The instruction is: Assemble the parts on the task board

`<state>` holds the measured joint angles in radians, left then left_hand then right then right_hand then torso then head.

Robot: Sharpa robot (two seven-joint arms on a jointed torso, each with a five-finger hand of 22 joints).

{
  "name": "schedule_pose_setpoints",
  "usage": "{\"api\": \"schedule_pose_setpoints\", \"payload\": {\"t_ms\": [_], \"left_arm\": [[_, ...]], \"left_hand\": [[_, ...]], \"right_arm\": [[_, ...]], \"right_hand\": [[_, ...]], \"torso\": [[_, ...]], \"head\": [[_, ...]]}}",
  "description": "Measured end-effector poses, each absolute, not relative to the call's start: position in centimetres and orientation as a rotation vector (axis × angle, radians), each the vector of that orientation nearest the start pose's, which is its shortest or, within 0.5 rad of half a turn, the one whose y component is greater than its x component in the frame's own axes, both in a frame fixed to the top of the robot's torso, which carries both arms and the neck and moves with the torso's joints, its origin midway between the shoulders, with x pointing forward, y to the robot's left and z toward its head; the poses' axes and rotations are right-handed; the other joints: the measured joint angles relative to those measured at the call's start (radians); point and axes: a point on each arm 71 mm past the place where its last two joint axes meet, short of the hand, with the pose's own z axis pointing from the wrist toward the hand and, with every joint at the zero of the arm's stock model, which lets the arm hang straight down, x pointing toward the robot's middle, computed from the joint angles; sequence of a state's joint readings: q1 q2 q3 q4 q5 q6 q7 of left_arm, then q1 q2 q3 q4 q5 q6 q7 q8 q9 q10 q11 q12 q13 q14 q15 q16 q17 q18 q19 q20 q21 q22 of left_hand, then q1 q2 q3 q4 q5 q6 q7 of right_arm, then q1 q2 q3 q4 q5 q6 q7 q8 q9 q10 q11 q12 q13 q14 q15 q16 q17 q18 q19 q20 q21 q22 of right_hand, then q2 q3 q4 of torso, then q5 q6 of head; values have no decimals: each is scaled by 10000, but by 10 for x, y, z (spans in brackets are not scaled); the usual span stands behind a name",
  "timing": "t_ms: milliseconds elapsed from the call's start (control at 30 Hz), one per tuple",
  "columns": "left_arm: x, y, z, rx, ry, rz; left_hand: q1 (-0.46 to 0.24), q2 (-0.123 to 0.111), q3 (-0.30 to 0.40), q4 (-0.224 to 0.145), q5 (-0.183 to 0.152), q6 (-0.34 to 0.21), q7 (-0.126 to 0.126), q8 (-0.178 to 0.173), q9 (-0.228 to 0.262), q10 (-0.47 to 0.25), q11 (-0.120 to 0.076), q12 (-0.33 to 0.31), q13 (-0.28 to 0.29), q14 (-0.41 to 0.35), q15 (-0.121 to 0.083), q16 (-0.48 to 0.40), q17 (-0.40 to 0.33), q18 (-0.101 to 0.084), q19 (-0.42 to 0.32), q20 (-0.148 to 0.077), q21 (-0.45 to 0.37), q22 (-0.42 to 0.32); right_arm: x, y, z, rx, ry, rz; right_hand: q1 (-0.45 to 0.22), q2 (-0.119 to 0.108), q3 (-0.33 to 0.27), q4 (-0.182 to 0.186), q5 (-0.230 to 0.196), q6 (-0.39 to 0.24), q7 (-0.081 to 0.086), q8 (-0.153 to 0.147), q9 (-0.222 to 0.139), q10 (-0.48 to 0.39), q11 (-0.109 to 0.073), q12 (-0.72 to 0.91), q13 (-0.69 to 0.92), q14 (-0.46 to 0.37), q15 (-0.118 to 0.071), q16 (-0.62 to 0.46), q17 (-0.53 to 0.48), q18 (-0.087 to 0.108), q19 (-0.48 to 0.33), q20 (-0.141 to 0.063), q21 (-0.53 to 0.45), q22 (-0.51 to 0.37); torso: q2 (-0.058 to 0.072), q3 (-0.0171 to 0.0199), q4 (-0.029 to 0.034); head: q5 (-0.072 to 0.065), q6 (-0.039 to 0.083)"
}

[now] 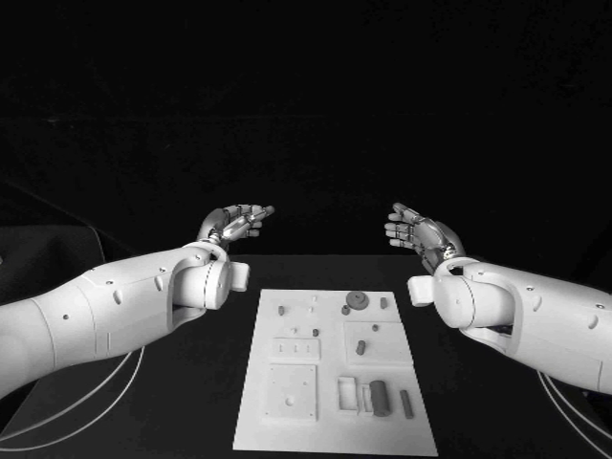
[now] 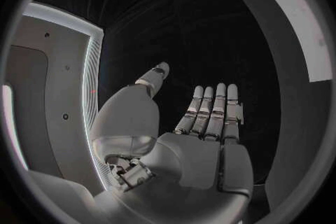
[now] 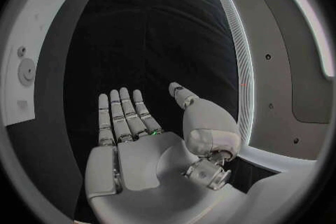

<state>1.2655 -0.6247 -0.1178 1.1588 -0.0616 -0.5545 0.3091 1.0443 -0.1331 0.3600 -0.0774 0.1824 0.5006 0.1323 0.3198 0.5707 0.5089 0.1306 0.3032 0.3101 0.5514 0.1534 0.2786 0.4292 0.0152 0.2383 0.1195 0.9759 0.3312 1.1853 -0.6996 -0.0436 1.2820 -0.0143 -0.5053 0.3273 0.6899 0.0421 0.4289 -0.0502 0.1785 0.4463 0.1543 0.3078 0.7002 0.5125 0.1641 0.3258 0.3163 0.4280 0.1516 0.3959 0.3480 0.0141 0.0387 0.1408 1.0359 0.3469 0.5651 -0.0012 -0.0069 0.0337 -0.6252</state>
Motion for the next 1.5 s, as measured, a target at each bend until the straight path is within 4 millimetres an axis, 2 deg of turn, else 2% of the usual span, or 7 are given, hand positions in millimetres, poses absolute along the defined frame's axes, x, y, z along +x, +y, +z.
{"api": "schedule_pose_setpoints", "payload": {"t_ms": [300,500,700,967,1233,1333,1500], "left_arm": [[582,231,-177,-10701,14362,-10780],[576,232,-188,-10359,15314,-10728],[558,245,-210,-9613,16657,-10744],[547,237,-204,-8641,17299,-11629],[530,219,-202,-8186,17729,-12524],[526,214,-202,-8112,17806,-12761],[523,214,-201,-8089,17842,-12860]], "left_hand": [[131,109,-1,0,5,376,68,253,156,444,49,289,151,520,18,288,103,1,42,-42,342,164],[362,318,39,-41,5,1742,251,688,367,2907,259,987,309,3150,4,1078,571,0,1802,-501,1376,423],[743,494,198,-200,5,3159,274,839,412,5349,101,1372,349,5506,-387,1783,1232,553,3889,-777,2066,417],[1365,665,408,-341,5,3587,281,661,325,6466,-103,1572,444,6951,-803,2386,1927,858,5293,-946,2597,481],[1427,622,364,-297,5,3871,248,655,321,7205,-289,1846,612,7480,-1049,2783,2429,1095,5931,-1034,2901,538],[1427,622,326,-260,5,3943,249,655,321,7205,-289,1846,612,7480,-1049,2783,2460,1096,5931,-1034,2901,537],[1369,564,257,-261,5,3943,249,598,321,7205,-289,1846,611,7480,-1049,2784,2483,1096,5967,-998,2901,536]], "right_arm": [[557,-230,-196,11963,15089,12719],[567,-229,-201,10989,16050,12383],[575,-253,-217,7471,16889,9810],[573,-241,-213,4280,17375,8660],[568,-233,-212,2249,17461,7876],[569,-230,-212,1646,17397,7548],[568,-220,-212,733,17385,7238]], "right_hand": [[1453,-403,281,-689,7,931,82,406,153,1176,27,548,247,1382,72,519,488,0,390,-88,884,607],[2407,-841,396,-716,7,1780,95,579,187,2216,25,824,287,2455,64,904,767,2,997,-200,1529,888],[3422,-1365,545,-809,7,2670,66,678,185,3373,-16,994,284,3537,-47,1228,1010,2,1889,-410,2031,993],[3927,-1608,524,-734,6,3258,50,662,80,4572,-128,1237,270,5004,-233,1845,1369,4,3220,-577,2399,973],[4840,-1824,-64,-823,6,3768,100,274,-157,6558,-548,2296,848,7379,-949,3228,2433,835,5513,-780,3093,931],[5133,-1795,-586,-787,42,3980,82,113,-316,7249,-898,3439,1776,7928,-1307,4636,3543,1244,6580,-894,3564,983],[5440,-1805,-1205,-724,45,4140,82,48,-611,7522,-1427,6254,4010,8373,-1901,7706,5774,1569,7915,-1182,4925,1501]], "torso": [[4,0,0],[2,-3,-3],[29,-3,-14],[197,16,-7],[556,29,71],[702,29,121],[914,19,204]], "head": [[1,1],[-37,9],[-173,43],[-226,115],[-249,132],[-291,178],[-337,205]]}}
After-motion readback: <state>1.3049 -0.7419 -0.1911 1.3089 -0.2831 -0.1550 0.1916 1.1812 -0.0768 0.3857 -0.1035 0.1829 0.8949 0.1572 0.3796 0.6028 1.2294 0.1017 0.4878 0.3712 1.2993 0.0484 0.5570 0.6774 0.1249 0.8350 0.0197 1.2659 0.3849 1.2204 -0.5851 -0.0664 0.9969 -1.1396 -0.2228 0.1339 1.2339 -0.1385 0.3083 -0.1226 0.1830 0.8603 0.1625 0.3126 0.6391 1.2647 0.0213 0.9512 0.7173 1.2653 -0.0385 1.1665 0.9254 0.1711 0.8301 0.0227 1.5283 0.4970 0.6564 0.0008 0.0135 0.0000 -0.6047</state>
